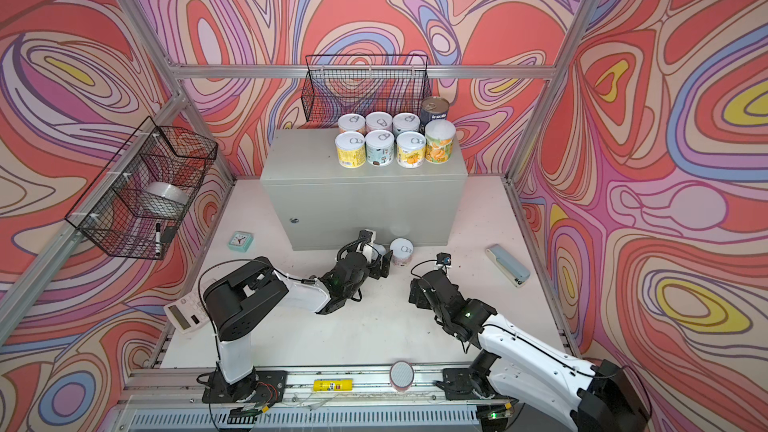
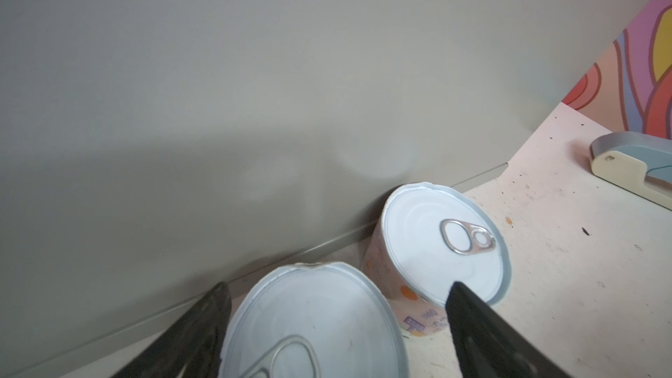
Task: Place and organize the canned foods onto the counter
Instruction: 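Close the left gripper around the green-labelled can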
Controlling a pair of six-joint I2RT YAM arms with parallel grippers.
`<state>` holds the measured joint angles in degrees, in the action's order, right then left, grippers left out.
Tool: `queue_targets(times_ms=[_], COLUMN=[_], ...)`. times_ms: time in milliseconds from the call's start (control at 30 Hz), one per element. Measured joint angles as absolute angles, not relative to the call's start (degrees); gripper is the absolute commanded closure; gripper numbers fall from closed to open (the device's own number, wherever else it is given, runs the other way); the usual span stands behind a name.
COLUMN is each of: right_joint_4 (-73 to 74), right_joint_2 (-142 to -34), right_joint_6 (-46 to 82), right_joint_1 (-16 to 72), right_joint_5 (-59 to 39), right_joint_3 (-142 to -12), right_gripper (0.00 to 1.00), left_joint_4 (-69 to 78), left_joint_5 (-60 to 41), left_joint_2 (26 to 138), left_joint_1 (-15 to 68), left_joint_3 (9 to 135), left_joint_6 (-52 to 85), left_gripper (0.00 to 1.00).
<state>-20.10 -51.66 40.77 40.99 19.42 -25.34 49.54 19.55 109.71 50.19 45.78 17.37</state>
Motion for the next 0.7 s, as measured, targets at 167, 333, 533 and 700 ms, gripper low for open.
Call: queue_targets(times_ms=[167, 333, 533, 700], right_joint_4=[-20.10, -19.79, -19.64, -19.73], right_joint_2=[-51.77, -51.86, -52.14, -52.03], right_joint_6=[40.77, 40.80, 40.80, 40.77], right_joint_1=[40.99, 40.99, 40.99, 40.99], right_joint_5=[19.40, 19.09, 18.70, 18.68], right_joint_3=[-25.39, -25.36, -25.36, -25.39], right_gripper=[0.09, 0.09, 0.09, 0.09], left_joint_4=[47.59, 42.74, 42.04, 42.13], left_joint_5=[20.82, 21.76, 22.59, 23.27], left_joint_2=[109.91, 110.87, 111.63, 113.84], left_joint_1=[50.19, 50.17, 50.19, 50.19], left_joint_3=[45.89, 43.33, 42.65, 44.66], left_joint_6=[18.76, 20.29, 20.80, 20.75], left_gripper=[0.02, 0.00, 0.01, 0.01])
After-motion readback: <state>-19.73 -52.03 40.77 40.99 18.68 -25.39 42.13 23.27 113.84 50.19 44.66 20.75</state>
